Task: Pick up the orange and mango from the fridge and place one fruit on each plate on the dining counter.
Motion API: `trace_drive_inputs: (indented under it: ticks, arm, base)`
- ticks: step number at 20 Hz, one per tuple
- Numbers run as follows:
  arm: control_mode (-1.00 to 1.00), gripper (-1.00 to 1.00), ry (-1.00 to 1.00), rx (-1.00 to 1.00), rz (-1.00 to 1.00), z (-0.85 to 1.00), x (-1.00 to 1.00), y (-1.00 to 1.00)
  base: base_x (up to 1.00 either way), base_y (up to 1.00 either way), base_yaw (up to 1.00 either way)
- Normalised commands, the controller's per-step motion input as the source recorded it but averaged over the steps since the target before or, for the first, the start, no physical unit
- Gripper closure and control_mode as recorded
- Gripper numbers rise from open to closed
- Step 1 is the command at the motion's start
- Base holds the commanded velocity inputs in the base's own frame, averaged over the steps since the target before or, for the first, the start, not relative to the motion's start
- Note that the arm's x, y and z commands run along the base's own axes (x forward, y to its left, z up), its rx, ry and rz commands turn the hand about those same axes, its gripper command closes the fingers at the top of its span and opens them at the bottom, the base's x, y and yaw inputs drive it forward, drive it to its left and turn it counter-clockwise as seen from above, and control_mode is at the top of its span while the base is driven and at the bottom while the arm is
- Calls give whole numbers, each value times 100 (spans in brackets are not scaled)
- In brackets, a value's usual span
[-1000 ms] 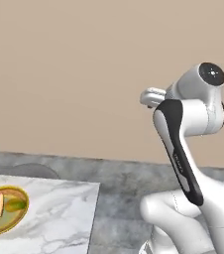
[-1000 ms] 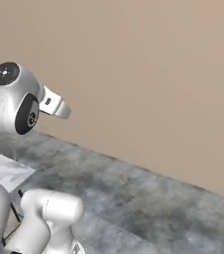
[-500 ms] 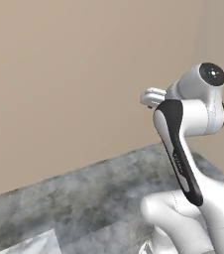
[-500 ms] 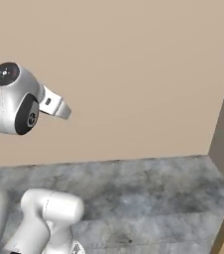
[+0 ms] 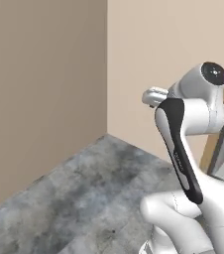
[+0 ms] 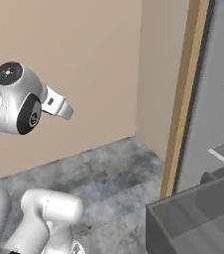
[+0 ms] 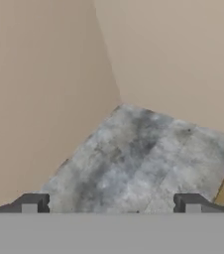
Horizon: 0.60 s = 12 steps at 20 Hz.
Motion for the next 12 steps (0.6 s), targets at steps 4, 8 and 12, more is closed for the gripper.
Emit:
trace_drive_inputs:
  ticks: [4, 8, 12]
  arm:
    - [100, -100, 0, 0, 0, 0, 0, 0]
    - [100, -100, 0, 0, 0, 0, 0, 0]
    - [100, -100, 0, 0, 0, 0, 0, 0]
  base:
    - [0, 0, -71]
    - [0, 2, -74]
    - [0, -12, -70]
